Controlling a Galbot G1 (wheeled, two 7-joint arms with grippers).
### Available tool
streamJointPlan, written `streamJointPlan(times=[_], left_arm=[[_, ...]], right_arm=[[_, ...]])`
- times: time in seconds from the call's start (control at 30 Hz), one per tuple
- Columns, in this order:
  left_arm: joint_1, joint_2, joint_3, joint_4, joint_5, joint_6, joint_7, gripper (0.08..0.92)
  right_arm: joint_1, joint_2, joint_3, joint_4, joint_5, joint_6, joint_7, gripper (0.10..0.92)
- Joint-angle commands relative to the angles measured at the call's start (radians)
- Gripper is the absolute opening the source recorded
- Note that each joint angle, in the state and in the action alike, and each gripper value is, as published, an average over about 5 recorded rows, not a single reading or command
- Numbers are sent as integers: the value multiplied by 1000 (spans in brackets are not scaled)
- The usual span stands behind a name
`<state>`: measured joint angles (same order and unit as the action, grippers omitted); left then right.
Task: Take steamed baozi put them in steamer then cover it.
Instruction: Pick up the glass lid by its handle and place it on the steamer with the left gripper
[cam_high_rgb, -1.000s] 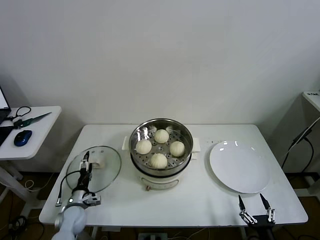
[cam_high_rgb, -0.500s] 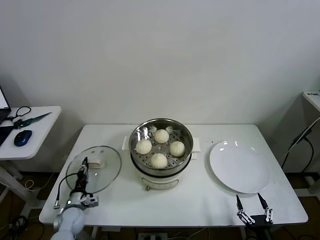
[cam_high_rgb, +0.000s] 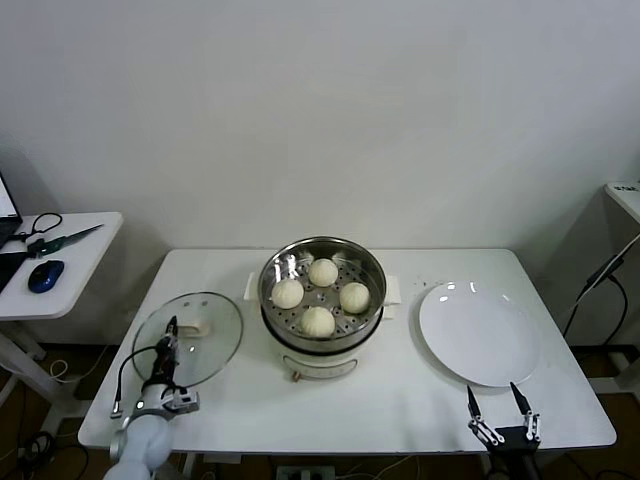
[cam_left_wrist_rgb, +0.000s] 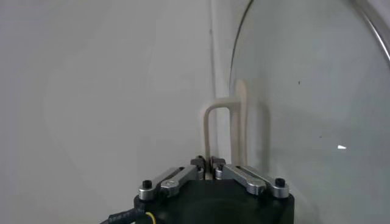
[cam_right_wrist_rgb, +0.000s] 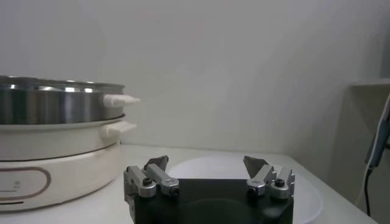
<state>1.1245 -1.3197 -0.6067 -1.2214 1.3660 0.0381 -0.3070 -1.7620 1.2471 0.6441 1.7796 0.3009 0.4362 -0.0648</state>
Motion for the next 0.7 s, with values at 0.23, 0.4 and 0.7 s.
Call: streamJointPlan(times=[0.23,0.4,0.7], left_arm=[[112,139,11,-464,-350,125,208,148],[151,227,-2,-598,-416,205,286,148],[94,312,84,-816,-436,410,408,148]], right_arm=[[7,1,-2,9,-17,-17,21,823],[10,2,-4,15,-28,-18,30,823],[27,19,-9,39,-76,-52,72,823]])
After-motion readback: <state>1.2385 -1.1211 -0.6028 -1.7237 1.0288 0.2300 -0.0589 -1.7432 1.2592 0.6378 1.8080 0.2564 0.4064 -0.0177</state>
